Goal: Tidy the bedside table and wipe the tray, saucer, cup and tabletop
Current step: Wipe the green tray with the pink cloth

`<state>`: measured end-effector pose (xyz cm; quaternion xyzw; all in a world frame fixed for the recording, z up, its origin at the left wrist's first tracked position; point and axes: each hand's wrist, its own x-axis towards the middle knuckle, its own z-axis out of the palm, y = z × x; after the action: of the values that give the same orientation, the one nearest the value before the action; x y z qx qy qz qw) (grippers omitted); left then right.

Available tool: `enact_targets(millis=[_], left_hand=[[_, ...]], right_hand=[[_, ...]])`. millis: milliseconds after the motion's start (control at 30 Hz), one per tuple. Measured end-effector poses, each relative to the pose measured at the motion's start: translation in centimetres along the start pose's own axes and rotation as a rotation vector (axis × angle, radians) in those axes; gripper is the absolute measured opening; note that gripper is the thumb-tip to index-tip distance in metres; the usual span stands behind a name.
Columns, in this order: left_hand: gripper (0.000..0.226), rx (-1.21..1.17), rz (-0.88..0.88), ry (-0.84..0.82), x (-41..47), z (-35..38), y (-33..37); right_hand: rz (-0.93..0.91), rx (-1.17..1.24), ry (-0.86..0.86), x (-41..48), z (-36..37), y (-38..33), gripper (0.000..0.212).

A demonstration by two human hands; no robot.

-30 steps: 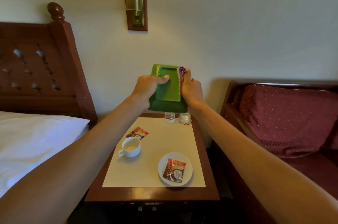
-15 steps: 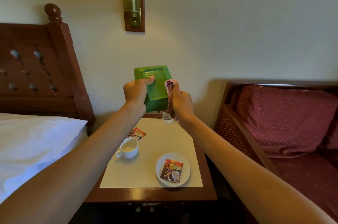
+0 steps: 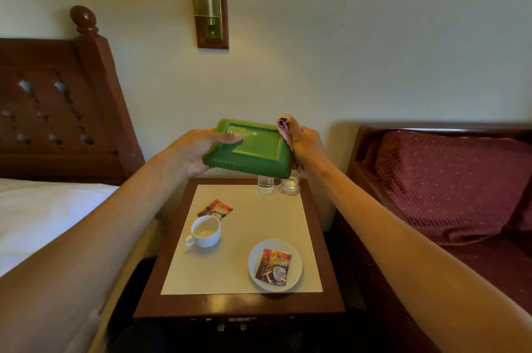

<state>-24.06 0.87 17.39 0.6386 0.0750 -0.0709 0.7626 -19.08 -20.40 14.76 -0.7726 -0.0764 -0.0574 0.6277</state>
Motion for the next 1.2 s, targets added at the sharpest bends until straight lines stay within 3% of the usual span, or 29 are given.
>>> enact_targets(millis=[67,133,200,333,433,533,600,733,767,933,1133,1200], left_hand=[[0.069,0.015,0.070,0.093,0.6,0.6,-0.2],[0.047,0.039,0.176,0.248,1.2,1.4,-0.3],[0.025,0.022,0.245,0.369,1.9,2.1,-0.5],[0.019,0.072,0.376,0.396,1.8,2.0,-1.1],[0.027,0.177,0.415,0.255,1.2,1.0,-1.7],[0.029,0.261,0.437,0.110,0.7,0.6,-2.1],[0.035,0.308,0.420,0.059,0.2,0.8,-2.1],[0.092,0.324,0.213,0.074,0.0,1.3,-1.7],[0.096,0.293,0.182,0.099,0.2,1.4,-1.7],[0.047,0.100,0.035,0.146,-0.4,2.5,-2.1],[0.011,-0.233,-0.044,0.105,0.6,2.2,-3.2],[0.016,-0.319,-0.008,0.098,1.5,2.1,-4.0]], right_hand=[[0.097,0.064,0.069,-0.2,1.7,0.8,0.054],[0.178,0.109,0.097,-0.7,3.6,2.0,0.065],[0.198,0.175,0.038,-1.8,4.7,3.0,0.069],[0.242,0.130,-0.107,-2.1,3.8,3.8,0.064],[0.290,0.313,-0.305,-1.0,1.6,3.5,0.055],[0.429,0.516,-0.463,-0.3,0.5,3.0,0.097],[0.498,0.583,-0.465,0.3,0.7,2.9,0.108],[0.534,0.644,-0.368,0.5,1.4,2.7,0.100],[0.505,0.642,-0.345,0.5,1.5,2.8,0.096],[0.318,0.619,-0.307,0.1,1.4,2.8,0.079],[0.198,0.396,-0.282,-0.6,0.0,4.1,0.062],[0.201,0.377,-0.266,-0.6,-0.4,5.0,0.060]])
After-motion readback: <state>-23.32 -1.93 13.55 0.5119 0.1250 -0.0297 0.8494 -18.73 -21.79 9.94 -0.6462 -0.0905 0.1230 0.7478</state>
